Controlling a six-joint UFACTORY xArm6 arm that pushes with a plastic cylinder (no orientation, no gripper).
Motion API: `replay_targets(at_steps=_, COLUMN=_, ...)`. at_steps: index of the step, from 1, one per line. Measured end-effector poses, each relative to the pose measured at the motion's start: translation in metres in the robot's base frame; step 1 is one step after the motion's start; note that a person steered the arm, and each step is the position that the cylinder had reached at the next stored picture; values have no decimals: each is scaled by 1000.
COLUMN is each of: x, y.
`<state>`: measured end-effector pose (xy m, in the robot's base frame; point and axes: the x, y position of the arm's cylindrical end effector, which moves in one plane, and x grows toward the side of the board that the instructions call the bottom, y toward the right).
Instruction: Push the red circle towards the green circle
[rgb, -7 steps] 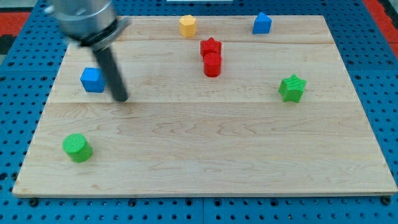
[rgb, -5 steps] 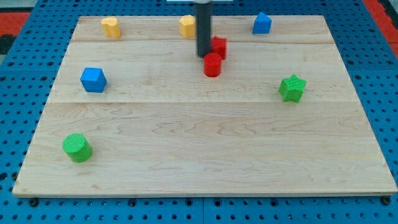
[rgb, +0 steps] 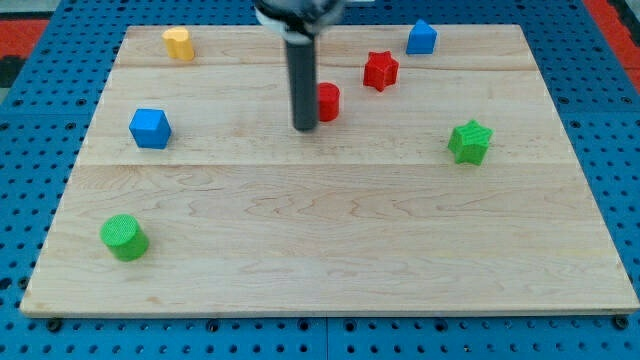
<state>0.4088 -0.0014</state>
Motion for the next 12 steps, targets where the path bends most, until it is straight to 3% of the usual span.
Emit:
replay_targets(at_steps=1, x=-25, y=-49)
replay_targets(at_steps=2, x=-95, y=-64)
replay_targets(at_steps=3, x=-95, y=-14)
replay_targets(at_steps=4, x=-29, y=63)
replay_targets(at_steps=5, x=-6, y=68)
replay_targets(at_steps=6, x=60, y=48)
replay_targets(at_steps=7, x=91, y=13)
replay_targets(at_steps=8, x=63, y=14)
replay_targets(at_steps=9, x=71, y=54)
replay_targets(at_steps=10, x=117, y=96)
replay_targets(at_steps=11, x=135, y=99)
replay_targets(at_steps=12, x=133, y=185)
